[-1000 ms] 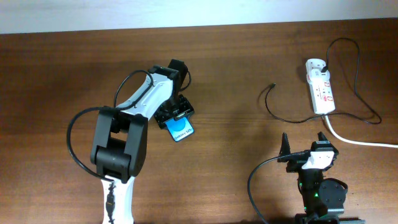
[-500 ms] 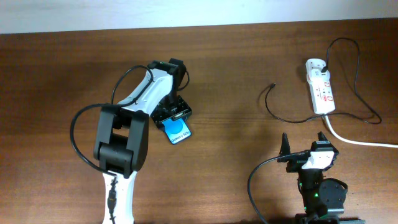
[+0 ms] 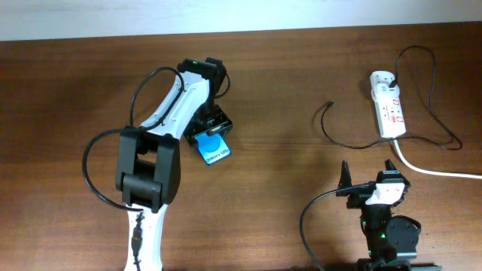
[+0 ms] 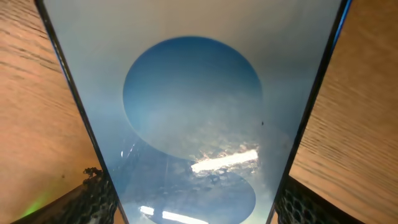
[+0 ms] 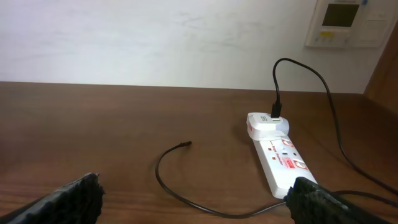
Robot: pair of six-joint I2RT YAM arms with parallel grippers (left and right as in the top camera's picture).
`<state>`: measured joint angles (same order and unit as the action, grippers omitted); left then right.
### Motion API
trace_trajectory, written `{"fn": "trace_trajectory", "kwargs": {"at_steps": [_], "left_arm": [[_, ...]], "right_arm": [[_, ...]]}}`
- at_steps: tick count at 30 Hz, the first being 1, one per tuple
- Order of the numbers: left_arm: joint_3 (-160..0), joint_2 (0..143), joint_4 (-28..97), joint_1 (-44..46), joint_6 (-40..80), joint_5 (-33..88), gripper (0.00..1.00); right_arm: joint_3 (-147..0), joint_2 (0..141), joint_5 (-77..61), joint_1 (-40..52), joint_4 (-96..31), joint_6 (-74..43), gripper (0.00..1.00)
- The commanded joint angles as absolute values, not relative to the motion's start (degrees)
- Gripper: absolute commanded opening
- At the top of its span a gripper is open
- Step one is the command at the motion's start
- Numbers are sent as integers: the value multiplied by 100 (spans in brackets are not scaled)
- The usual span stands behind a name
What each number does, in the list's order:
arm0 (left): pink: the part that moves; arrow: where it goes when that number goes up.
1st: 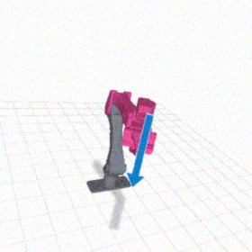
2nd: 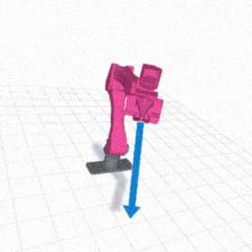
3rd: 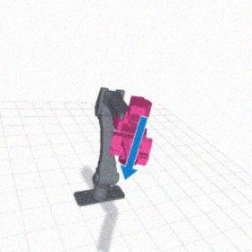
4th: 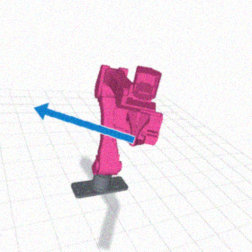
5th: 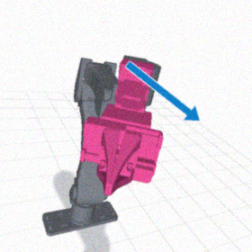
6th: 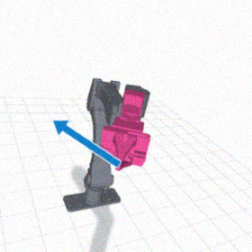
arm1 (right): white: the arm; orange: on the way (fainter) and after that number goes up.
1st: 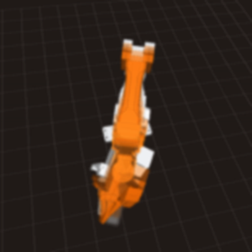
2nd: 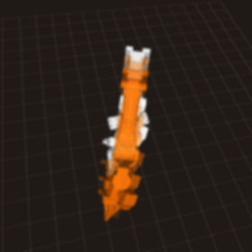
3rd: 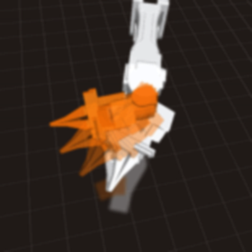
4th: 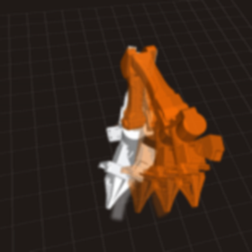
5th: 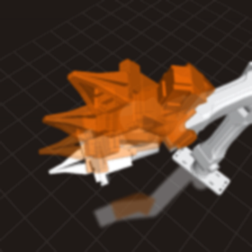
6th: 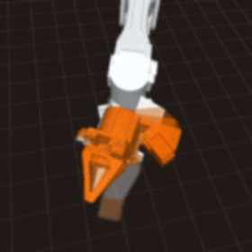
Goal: Plug charger to phone and switch on socket
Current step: 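Lift the phone off the table with the left gripper, then raise and tilt the phone upright toward the right side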
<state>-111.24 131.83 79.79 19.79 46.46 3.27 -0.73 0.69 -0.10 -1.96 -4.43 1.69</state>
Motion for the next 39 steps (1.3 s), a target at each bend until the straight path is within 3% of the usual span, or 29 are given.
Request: {"fn": "trace_trajectory", "kwargs": {"at_steps": [1,21,29,39], "left_arm": [[-11568,13209,8178,1935,4633,462,54],[-11815,13209,8235,1933,4012,1988,53],[-11815,13209,7572,1933,3393,3660,53],[-11815,13209,7242,1931,3144,4536,53]], "right_arm": [[-32,36,19,-228,-460,150,99],[-32,36,21,-228,-460,150,98],[-32,36,21,-228,-460,150,98],[-32,36,21,-228,-460,150,99]]}}
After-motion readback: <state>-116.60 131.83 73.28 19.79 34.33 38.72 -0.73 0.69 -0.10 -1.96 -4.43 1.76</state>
